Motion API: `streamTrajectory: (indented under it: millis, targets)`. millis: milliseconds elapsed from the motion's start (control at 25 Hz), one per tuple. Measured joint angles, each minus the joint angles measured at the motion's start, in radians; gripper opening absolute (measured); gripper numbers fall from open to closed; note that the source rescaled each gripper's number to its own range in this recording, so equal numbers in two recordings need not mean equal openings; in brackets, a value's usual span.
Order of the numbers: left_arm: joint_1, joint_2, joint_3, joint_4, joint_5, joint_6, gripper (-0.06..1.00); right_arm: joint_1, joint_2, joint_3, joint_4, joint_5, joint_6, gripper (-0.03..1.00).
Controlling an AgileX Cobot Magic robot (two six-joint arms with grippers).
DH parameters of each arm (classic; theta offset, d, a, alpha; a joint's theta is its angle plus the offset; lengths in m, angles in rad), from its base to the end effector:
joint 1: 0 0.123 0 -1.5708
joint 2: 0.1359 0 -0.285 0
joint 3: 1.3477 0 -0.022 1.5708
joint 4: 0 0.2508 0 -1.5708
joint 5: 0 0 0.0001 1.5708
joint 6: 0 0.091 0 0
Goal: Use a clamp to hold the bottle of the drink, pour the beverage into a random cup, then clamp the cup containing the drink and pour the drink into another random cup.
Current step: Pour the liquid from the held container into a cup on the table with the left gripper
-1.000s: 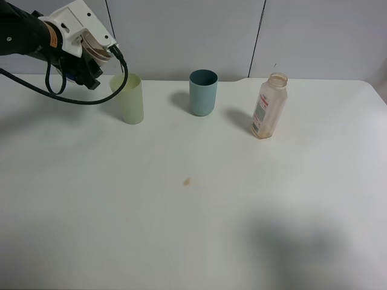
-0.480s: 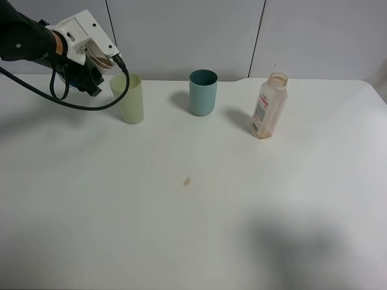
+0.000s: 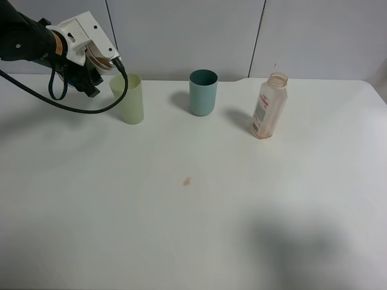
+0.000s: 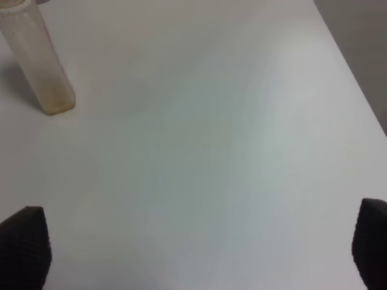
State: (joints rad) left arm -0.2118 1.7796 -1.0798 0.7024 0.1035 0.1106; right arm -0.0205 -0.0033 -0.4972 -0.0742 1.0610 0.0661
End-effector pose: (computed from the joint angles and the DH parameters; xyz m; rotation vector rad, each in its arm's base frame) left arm 0.3767 -0.0747 0.2071 1.0890 2.0156 0.3907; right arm -0.0053 -0.0058 0.2767 0.0919 2.0403 -0.0603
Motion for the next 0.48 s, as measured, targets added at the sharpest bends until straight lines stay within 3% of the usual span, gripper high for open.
streamTrajectory:
  millis: [480]
  targets:
    - [0.0, 0.0, 0.0, 0.023, 0.007, 0.04, 0.05, 0.0, 0.0, 0.0, 0.0, 0.0, 0.0, 1.0]
